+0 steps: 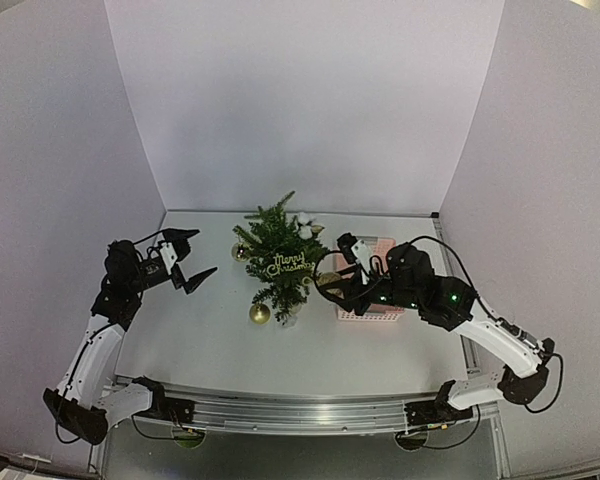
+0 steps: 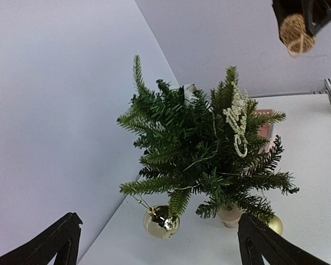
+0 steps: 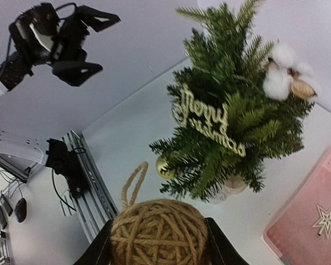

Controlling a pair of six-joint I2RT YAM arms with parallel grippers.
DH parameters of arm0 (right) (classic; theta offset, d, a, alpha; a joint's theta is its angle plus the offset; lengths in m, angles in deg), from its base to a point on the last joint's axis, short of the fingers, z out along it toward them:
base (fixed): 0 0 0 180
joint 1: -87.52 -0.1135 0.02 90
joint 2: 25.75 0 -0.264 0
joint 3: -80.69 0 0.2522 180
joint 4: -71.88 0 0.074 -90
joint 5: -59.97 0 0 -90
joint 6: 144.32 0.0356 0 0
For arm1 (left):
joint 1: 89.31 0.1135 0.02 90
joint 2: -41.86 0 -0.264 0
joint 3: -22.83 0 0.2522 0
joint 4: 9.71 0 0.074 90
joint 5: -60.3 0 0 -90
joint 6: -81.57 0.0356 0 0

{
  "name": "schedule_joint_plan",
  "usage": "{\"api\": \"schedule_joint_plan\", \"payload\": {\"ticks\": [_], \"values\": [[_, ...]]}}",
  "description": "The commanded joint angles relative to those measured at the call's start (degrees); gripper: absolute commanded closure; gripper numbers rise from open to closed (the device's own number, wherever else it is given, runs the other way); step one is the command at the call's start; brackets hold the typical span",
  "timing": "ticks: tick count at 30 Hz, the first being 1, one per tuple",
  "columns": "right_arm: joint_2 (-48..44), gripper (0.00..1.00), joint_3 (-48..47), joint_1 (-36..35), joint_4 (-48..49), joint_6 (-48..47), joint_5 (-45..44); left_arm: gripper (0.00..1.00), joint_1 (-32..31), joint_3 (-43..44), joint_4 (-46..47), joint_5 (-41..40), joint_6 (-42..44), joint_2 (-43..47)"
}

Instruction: Decorate the small christmas tree

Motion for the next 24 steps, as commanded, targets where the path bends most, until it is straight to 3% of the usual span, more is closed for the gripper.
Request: {"api": "schedule_joint_plan", "payload": {"ticks": [1,6,12,24], "values": [[-0.1,1.00,3.7,1.6,-0.3,0.3,-5.2,0.00,-0.2,-5.1,10.3,-7.8,-18.4,1.3],[-1.5,1.00,7.3,4.8,3.4,-1.2,-4.1,0.00,-0.2,-10.2,13.8,-8.0,-23.4,1.9],[-4.2,1.00,10.0,7.2,4.3,-0.7,-0.9,0.00,-0.2,-12.5,14.6,-7.7,-23.0,2.2],[-1.5,1.00,0.9,12.3,8.2,-5.3,-0.9,0.00,-0.3,-13.4,18.4,-7.4,-24.0,0.6]]}}
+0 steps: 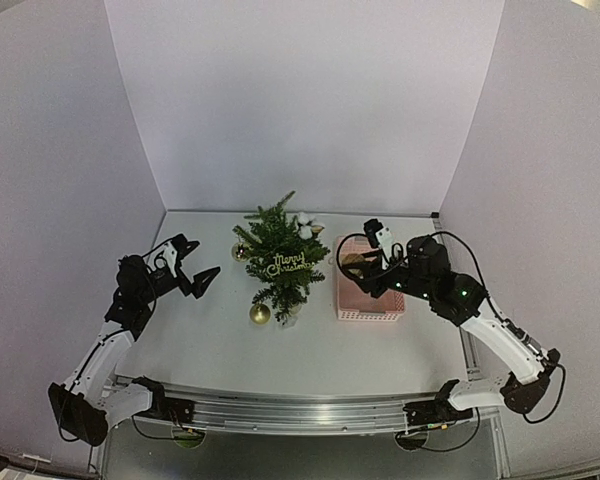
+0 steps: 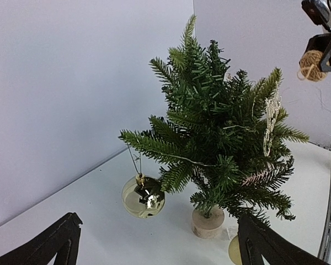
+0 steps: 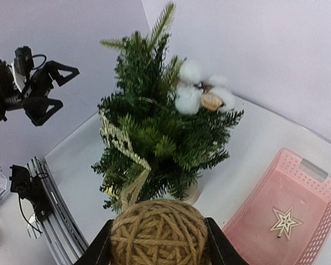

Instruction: Decorate the small christmas tree

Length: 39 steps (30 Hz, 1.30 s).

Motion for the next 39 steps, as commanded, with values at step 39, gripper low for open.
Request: {"api": "schedule_joint_plan", "payload": {"ticks": [39], "values": [[10.3,1.00,-4.9,11.4,6.6,10.4,23.1,0.00,-0.2,0.1,2.8,-1.4,1.0,0.4]]}}
